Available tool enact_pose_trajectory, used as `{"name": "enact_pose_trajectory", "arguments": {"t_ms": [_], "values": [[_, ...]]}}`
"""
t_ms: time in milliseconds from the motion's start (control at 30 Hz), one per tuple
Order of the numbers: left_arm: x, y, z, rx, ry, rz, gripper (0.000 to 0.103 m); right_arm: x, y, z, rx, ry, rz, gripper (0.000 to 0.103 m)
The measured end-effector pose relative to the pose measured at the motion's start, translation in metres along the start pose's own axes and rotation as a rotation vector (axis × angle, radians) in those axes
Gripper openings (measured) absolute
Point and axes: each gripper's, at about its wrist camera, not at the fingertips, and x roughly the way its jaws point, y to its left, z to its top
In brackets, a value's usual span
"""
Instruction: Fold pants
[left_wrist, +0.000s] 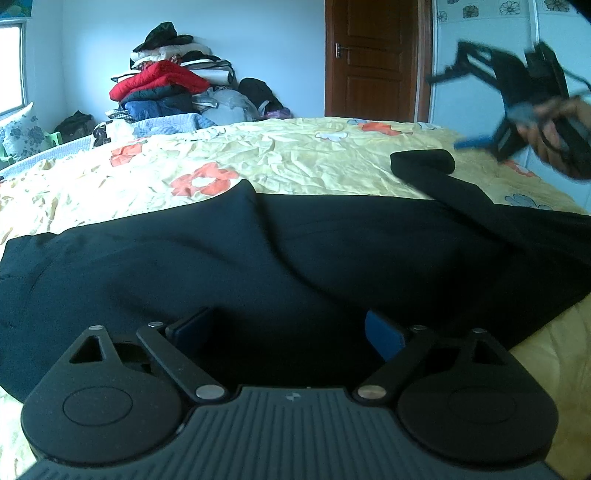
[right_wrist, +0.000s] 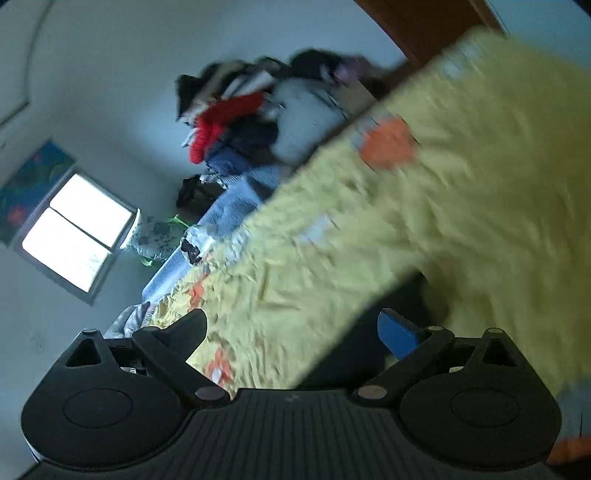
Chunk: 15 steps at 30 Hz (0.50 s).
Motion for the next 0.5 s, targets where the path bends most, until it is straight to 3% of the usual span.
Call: {"name": "enact_pose_trajectory", "arguments": {"t_ms": [67,167,233,333,400,433,500], "values": [[0.0,0.0,0.0,0.001,0.0,0.001,0.093,0.005,-0.019,-0.007,0.079,0.019,0.033,0.1],[0.0,0.0,0.0,0.001,0.0,0.001,0.093,0.024,-0.038,-0.014,0.168,0.045,-0.028,0.101],[0.0,0.0,0.0,0.0,0.0,0.001,0.094,0.033,-0.037,-0.01,0.199,0.058,-0.022,0.101],[0.0,0.0,0.0,0.001,0.001,0.001,0.094,0.04,-0.008,0.006,0.162,-0.04,0.211,0.1],[0.0,0.0,0.0,0.0,0.001,0.001,0.094,0.039,0.014,0.014,0.14,-0.053,0.365,0.103],[0.0,0.0,0.0,-0.001,0.001,0.0,0.095,0.039,0.025,0.016,0.104,-0.043,0.366,0.103],[0.0,0.0,0.0,0.0,0.002,0.0,0.095,0.038,0.041,0.016,-0.011,-0.036,0.208,0.103]]}}
